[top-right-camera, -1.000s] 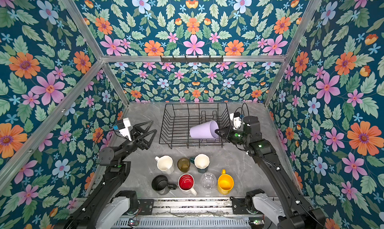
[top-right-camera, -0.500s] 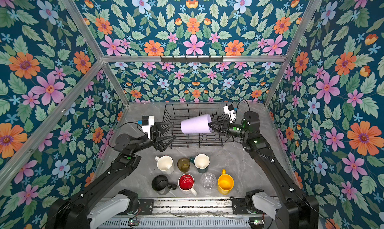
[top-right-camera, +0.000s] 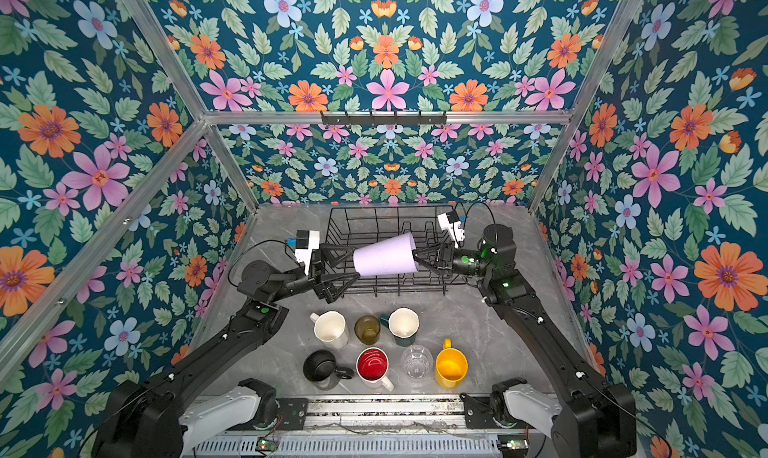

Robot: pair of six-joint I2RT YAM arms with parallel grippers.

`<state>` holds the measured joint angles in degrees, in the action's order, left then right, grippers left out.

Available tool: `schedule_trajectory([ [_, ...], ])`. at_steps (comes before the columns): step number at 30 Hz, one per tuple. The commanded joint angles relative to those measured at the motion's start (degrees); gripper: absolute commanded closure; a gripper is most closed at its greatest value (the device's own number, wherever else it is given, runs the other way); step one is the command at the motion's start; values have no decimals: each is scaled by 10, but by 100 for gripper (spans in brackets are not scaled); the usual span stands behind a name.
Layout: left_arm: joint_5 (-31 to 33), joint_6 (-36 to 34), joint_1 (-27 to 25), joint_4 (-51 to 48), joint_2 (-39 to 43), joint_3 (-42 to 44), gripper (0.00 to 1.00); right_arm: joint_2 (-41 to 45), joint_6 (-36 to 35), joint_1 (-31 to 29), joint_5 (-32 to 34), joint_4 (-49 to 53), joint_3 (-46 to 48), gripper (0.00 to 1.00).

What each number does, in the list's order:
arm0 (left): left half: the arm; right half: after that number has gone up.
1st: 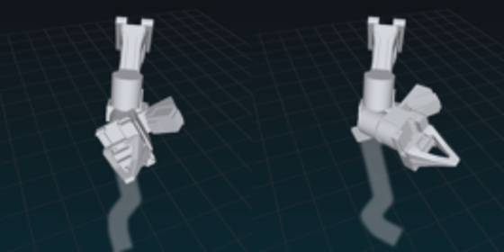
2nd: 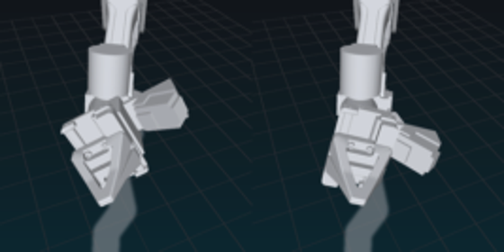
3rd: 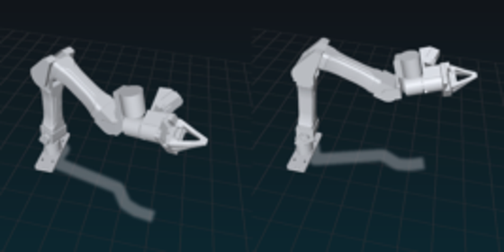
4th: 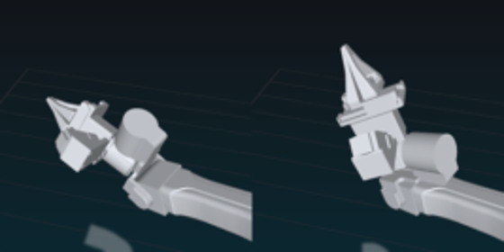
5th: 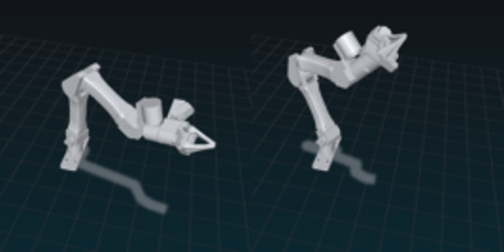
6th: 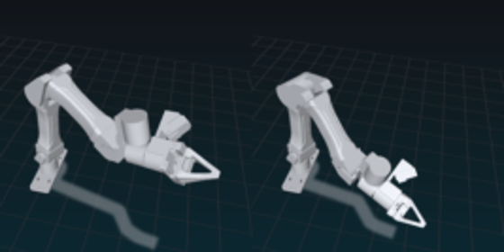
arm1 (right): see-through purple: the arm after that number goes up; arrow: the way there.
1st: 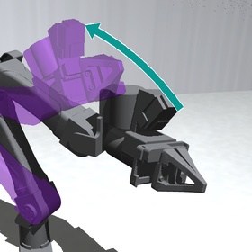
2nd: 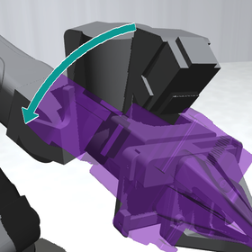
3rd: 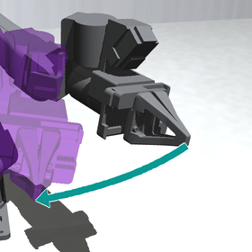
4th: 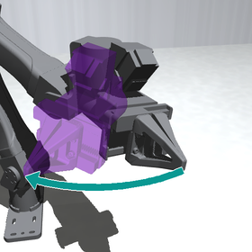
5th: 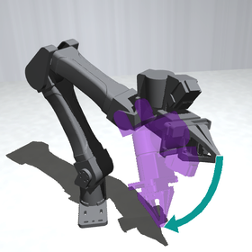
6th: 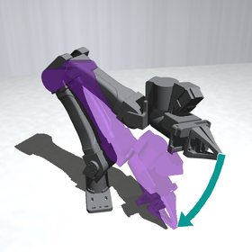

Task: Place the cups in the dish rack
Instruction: 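Lift the lavender cup with the right gripper toward the left gripper, then grasp the lavender cup's base with the left gripper while right holds it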

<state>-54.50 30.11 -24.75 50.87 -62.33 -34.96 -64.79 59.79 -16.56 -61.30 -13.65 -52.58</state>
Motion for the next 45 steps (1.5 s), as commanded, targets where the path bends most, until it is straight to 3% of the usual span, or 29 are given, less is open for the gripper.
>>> schedule_trajectory([
  [1, -11, 12, -1, 40, 3, 2, 1, -8, -7, -17, -29, -37, -10, 100],
  [25, -43, 32, -6, 81, 8, 8, 3, -90, 29, -82, -33, -120, -31, 100],
  [42, -57, 41, -9, 106, 2, 7, 14, -119, 47, -94, -38, -140, -38, 100],
  [45, -64, 48, -8, 117, 0, 8, 21, -125, 47, -95, -40, -138, -42, 100],
])
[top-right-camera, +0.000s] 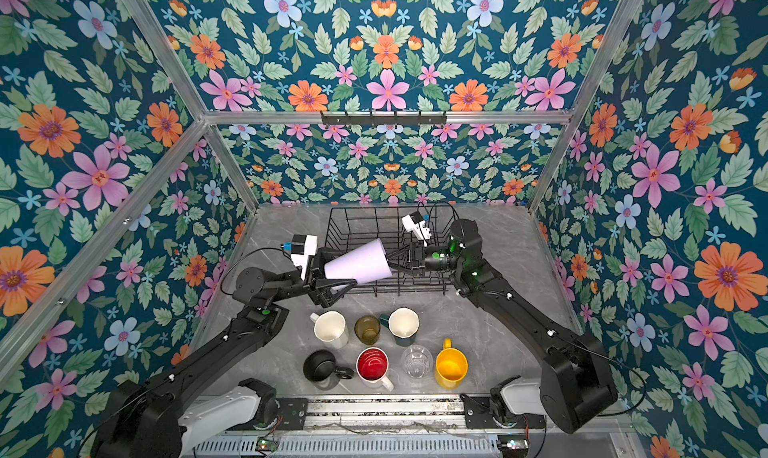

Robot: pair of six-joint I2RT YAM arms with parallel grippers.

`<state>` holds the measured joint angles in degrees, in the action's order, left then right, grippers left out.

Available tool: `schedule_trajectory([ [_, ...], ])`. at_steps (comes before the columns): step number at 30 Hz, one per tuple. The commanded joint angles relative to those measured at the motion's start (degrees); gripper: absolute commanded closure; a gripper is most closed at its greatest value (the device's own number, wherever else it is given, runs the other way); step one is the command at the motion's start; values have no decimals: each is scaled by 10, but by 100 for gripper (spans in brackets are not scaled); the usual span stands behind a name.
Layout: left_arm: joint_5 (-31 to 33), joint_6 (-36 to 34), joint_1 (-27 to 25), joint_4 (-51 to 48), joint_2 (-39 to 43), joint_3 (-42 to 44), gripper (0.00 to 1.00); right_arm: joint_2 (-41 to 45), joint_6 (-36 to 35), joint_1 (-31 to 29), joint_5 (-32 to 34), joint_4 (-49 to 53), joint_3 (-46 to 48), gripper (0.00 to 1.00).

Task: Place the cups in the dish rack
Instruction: 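Grasp the lavender cup's base with the left gripper while right holds it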

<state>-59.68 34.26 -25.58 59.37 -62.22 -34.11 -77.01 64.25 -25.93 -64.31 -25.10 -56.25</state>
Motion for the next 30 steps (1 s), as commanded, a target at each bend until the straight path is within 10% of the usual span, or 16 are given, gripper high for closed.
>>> schedule_trajectory([
  [1, -14, 9, 0, 37, -2, 0, 23, -5, 3, -2, -10, -23, -7, 100],
  [12, -13, 8, 0, 47, 12, 10, 68, -11, -2, -4, -2, -9, -9, 99],
  [18, 0, -1, 0, 34, 26, 12, 92, 4, -36, -2, 21, 51, -20, 70],
  [30, 74, -95, 0, -142, 57, -21, 100, 107, -152, 95, 176, 276, -3, 37],
])
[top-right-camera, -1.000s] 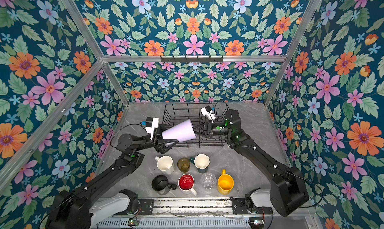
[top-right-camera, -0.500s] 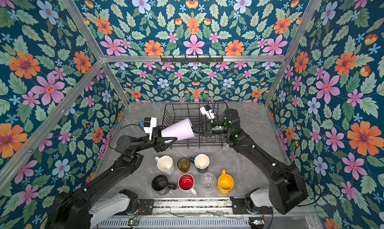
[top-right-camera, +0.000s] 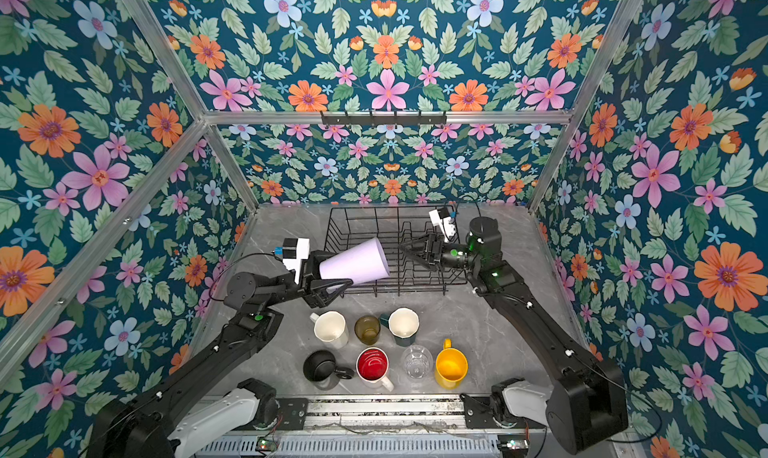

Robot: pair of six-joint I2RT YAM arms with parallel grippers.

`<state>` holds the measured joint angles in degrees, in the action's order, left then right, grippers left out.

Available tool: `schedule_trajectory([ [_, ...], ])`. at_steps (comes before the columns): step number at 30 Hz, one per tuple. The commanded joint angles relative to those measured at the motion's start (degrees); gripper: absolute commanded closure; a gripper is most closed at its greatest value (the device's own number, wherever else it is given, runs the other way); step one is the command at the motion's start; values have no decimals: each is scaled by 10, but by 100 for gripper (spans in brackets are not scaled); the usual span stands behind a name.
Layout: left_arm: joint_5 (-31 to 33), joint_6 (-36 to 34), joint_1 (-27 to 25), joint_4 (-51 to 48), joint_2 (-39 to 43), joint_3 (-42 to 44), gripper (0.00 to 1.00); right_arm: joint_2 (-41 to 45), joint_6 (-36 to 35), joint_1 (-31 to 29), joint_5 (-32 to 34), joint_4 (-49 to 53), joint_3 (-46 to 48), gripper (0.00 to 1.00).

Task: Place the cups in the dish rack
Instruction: 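Grasp the lavender cup's base with the left gripper while right holds it, then open the right gripper while the left gripper carries the cup over the rack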

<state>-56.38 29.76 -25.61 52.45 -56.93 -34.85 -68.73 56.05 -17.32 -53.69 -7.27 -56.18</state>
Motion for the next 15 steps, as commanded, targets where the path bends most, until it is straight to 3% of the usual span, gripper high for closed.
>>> schedule_trajectory([
  [1, 61, -71, 0, -118, 5, -27, 100, 40, -100, 11, 108, 140, -8, 33],
  [7, 175, -169, -1, -347, -19, -121, 100, 132, -181, 11, 273, 232, 5, 15],
  [11, 229, -207, -1, -472, -62, -205, 100, 173, -203, 11, 325, 249, 22, 7],
  [15, 326, -226, -1, -607, -132, -310, 100, 192, -211, 11, 342, 263, 38, 5],
])
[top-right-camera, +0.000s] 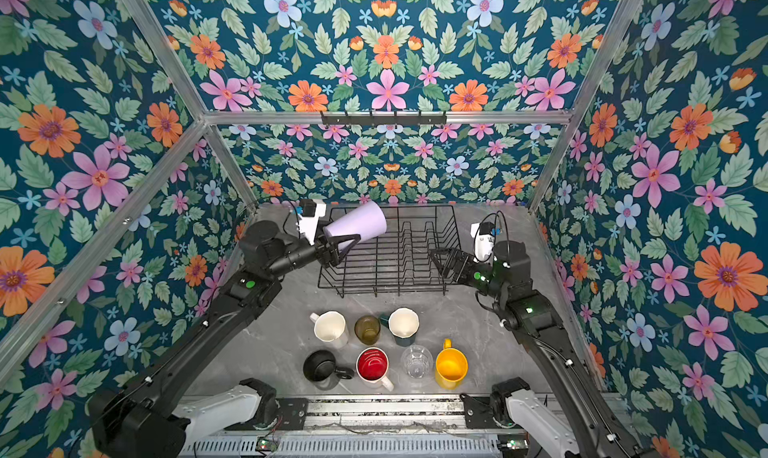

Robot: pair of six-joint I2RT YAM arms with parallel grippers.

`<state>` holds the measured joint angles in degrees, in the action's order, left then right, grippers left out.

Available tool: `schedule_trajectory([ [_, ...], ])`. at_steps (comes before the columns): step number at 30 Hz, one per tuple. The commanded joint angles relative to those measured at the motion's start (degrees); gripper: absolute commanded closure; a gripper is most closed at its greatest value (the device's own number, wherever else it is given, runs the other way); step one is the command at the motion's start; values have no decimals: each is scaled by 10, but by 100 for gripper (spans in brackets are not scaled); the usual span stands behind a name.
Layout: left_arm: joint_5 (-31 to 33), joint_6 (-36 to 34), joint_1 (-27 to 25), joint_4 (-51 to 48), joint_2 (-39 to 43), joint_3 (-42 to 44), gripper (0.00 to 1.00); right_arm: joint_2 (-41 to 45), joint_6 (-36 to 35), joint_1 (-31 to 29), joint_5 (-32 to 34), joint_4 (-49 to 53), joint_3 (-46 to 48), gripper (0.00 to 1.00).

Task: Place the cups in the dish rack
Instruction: 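Open the right gripper while the left gripper carries the cup over the rack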

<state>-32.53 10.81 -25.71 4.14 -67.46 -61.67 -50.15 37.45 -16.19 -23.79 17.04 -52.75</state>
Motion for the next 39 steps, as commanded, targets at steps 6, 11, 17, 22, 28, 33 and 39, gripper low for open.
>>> schedule_trajectory([
  [6, 170, -61, -4, -274, -154, -192, 100, 15, -34, -1, 56, 42, 18, 4],
  [11, 273, -72, -11, -384, -271, -327, 100, 19, -41, 0, 60, 51, 19, 4],
  [17, 360, -87, -19, -496, -400, -471, 100, 22, -49, 0, 55, 59, 22, 4],
  [22, 395, -94, -19, -542, -464, -547, 100, 23, -54, 0, 53, 61, 26, 4],
  [28, 410, -93, -19, -564, -529, -610, 100, 19, -52, 0, 38, 55, 28, 4],
  [33, 411, -94, -18, -567, -565, -638, 100, 15, -51, 0, 25, 52, 23, 5],
  [39, 426, -94, -6, -571, -599, -663, 100, 15, -47, -1, 19, 52, 29, 5],
])
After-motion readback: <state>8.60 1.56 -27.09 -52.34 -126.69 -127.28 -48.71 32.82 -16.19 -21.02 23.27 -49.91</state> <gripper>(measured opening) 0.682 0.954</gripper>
